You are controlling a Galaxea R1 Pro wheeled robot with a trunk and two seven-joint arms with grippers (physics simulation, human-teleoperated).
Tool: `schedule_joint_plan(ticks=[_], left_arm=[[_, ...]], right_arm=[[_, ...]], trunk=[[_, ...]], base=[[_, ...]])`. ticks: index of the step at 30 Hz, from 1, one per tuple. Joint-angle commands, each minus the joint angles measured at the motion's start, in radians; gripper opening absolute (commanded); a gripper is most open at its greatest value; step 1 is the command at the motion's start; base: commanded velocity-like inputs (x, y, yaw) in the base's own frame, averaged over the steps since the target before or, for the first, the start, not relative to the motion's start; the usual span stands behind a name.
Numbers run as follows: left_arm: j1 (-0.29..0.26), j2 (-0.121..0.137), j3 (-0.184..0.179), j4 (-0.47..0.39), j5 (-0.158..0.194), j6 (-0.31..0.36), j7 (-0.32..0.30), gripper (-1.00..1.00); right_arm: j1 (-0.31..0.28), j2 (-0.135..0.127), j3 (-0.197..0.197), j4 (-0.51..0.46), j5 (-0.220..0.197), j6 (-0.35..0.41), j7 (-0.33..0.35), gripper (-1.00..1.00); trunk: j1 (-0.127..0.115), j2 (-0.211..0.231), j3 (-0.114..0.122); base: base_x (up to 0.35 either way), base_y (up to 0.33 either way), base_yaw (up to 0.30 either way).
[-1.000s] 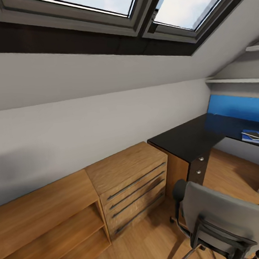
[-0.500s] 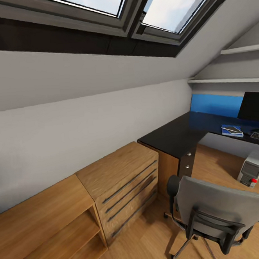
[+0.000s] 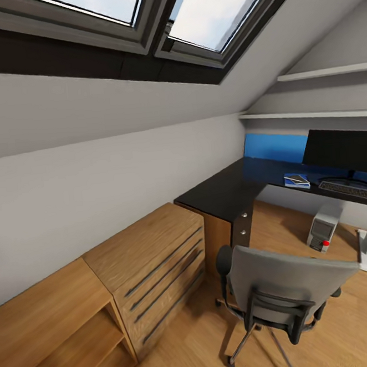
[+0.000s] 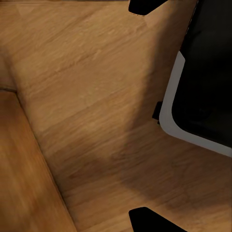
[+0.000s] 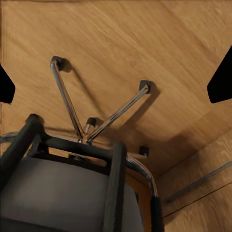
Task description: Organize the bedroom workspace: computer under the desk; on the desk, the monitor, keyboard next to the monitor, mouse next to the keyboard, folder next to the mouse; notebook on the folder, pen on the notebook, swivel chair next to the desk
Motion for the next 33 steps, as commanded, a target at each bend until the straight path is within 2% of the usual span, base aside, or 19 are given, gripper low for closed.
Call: schedule_joint_plan(ticks=[1,11,26,33], left_arm=[[0.000,0.000,0.003,-0.001,0.006,0.000,-0.009,1.00],[0.000,0.000,0.003,-0.001,0.006,-0.001,-0.009,1.00],[0.000,0.000,0.002,-0.001,0.004,-0.002,-0.009,1.00],[0.000,0.000,0.003,-0.001,0.005,-0.002,-0.009,1.00]], right_arm=[[-0.001,0.001,0.009,0.002,-0.006,-0.003,-0.004,1.00],[-0.001,0.001,0.009,0.002,-0.006,-0.003,-0.004,1.00],[-0.001,0.002,0.009,0.002,-0.006,-0.003,-0.004,1.00],[-0.001,0.002,0.009,0.002,-0.006,-0.003,-0.004,1.00]], trunk=[[0.000,-0.001,-0.001],[0.000,-0.001,-0.001],[0.000,-0.001,-0.001],[0.000,-0.001,-0.001]], base=[[0.000,0.001,-0.274],[0.000,0.039,-0.274],[0.000,0.283,-0.274],[0.000,0.089,-0.274]])
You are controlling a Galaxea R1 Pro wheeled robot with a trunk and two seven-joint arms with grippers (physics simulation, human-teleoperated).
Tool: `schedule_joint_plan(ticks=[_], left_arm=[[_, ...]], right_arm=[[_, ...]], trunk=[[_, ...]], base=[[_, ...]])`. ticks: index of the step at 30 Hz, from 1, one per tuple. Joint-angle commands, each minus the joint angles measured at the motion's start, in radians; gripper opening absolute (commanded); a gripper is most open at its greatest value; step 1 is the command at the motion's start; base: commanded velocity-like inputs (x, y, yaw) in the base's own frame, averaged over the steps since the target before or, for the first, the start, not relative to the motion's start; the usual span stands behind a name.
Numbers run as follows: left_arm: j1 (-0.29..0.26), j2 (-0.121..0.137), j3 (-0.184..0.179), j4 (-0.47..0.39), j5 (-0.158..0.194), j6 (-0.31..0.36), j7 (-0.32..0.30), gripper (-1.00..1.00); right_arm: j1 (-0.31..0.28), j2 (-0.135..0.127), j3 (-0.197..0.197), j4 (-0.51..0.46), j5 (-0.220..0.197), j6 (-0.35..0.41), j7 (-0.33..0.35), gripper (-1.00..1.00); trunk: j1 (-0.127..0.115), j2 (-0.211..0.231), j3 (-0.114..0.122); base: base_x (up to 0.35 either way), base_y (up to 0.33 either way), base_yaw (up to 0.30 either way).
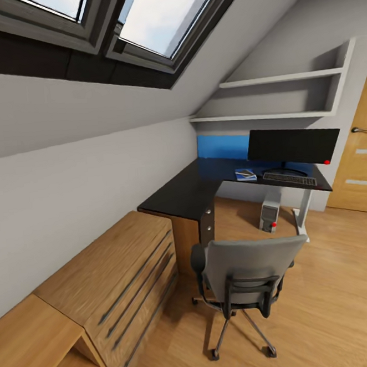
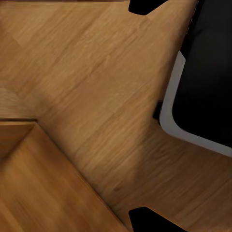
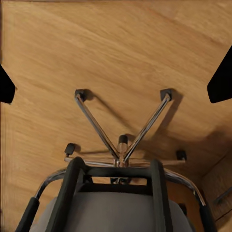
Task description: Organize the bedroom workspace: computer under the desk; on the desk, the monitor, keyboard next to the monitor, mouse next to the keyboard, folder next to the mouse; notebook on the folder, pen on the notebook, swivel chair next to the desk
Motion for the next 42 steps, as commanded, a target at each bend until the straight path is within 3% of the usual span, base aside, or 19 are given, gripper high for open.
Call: schedule_joint_plan(ticks=[1,32,42], left_arm=[[0.000,0.000,0.004,-0.001,0.006,0.000,-0.009,1.00],[0.000,0.000,0.003,-0.001,0.006,0.001,-0.009,1.00],[0.000,-0.002,0.004,-0.001,0.005,0.000,-0.009,1.00]], right_arm=[[-0.001,0.001,0.009,0.002,-0.006,-0.003,-0.004,1.00],[-0.001,0.001,0.009,0.002,-0.006,-0.003,-0.004,1.00],[-0.001,0.001,0.009,0.002,-0.006,-0.003,-0.004,1.00]], trunk=[[0.000,-0.001,-0.001],[0.000,-0.001,-0.001],[0.000,-0.001,-0.001]], base=[[0.000,0.020,-0.274],[0.000,0.004,-0.274],[0.053,0.218,-0.274]])
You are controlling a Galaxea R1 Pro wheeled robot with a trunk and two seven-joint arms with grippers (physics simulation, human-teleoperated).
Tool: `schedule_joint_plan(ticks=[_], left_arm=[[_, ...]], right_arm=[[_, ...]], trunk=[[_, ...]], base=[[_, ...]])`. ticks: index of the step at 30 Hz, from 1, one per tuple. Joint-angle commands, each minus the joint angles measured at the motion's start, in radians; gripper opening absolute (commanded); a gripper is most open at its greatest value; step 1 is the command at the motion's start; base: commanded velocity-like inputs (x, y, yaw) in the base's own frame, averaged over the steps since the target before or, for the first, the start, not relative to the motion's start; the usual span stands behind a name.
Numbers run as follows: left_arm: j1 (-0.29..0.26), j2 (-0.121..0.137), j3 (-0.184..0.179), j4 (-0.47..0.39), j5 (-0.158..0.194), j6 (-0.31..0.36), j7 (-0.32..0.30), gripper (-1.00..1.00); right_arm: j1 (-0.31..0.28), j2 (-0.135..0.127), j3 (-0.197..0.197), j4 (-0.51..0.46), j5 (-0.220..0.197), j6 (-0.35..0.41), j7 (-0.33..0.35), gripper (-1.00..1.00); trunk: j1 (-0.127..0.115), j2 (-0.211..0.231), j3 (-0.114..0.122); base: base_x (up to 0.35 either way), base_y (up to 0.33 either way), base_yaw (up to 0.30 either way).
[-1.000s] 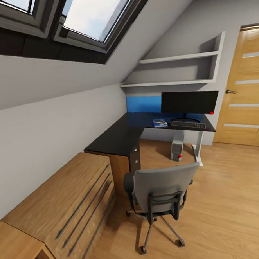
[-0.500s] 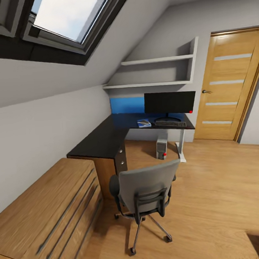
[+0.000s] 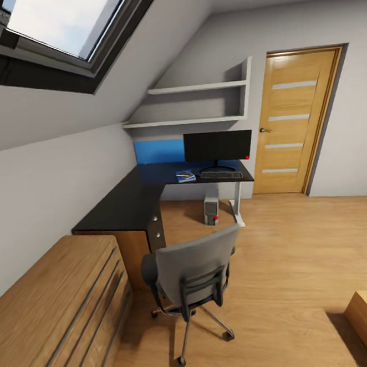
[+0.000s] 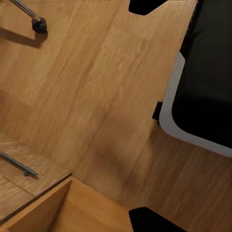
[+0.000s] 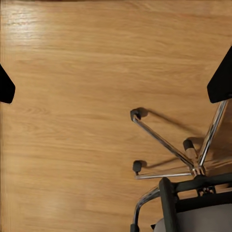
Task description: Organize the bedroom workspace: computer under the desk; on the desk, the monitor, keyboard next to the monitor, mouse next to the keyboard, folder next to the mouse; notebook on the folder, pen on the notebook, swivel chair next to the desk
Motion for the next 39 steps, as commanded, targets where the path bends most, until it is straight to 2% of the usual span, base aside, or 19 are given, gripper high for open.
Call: schedule_joint_plan(ticks=[1,6,17,39], left_arm=[[0.000,0.000,0.004,-0.001,0.006,0.000,-0.009,1.00],[0.000,0.000,0.003,-0.001,0.006,0.000,-0.009,1.00],[0.000,0.000,0.004,-0.001,0.006,-0.001,-0.009,1.00],[0.000,-0.003,0.006,-0.003,0.010,-0.005,-0.006,1.00]], right_arm=[[-0.001,0.001,0.009,0.002,-0.006,-0.003,-0.004,1.00],[-0.001,0.001,0.009,0.002,-0.006,-0.003,-0.004,1.00],[-0.001,0.001,0.008,0.002,-0.006,-0.003,-0.004,1.00],[-0.001,0.001,0.011,0.002,0.000,-0.005,-0.003,1.00]], trunk=[[0.000,-0.001,-0.001],[0.000,-0.001,-0.001],[0.000,-0.001,-0.002],[0.004,-0.008,-0.006]], base=[[0.083,0.307,-0.274],[0.066,0.227,-0.274],[0.010,0.032,-0.250],[0.000,0.001,-0.020]])
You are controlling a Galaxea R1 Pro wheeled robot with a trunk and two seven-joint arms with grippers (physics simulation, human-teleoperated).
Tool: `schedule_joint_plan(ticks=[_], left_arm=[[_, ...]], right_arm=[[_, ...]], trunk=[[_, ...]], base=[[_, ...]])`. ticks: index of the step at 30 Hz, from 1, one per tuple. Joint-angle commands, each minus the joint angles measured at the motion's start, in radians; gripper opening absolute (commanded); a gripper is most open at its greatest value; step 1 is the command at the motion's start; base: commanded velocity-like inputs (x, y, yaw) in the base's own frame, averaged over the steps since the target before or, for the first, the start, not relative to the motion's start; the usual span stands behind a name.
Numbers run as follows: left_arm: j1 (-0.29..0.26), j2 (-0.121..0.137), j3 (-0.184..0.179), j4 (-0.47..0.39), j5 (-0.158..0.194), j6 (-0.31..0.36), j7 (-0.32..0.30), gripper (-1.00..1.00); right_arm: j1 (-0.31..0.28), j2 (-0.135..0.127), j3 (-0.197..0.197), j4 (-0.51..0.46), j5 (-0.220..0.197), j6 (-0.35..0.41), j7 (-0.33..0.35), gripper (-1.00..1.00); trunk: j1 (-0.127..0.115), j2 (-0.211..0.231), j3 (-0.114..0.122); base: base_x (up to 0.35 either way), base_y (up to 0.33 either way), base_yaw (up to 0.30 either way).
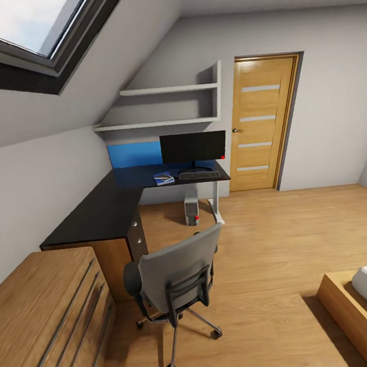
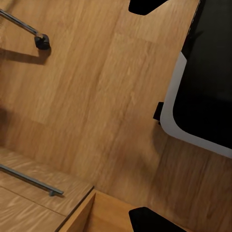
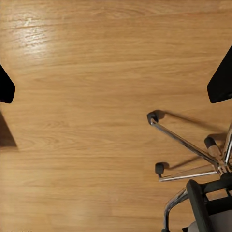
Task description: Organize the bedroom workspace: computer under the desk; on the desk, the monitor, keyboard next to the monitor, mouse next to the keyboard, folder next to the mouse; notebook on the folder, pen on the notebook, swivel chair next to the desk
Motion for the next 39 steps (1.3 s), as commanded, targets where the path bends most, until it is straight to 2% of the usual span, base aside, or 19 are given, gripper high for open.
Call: schedule_joint_plan(ticks=[1,39], left_arm=[[0.000,-0.001,0.005,-0.002,0.006,0.001,-0.008,1.00],[0.000,0.000,0.004,-0.002,0.008,0.011,-0.007,1.00]], right_arm=[[-0.001,0.001,0.009,0.002,-0.006,-0.003,-0.004,1.00],[-0.001,-0.003,0.009,0.002,-0.004,-0.003,-0.002,1.00]], trunk=[[0.004,-0.008,-0.004],[0.150,-0.274,-0.123]], base=[[0.000,0.000,0.000],[0.000,0.000,0.000]])
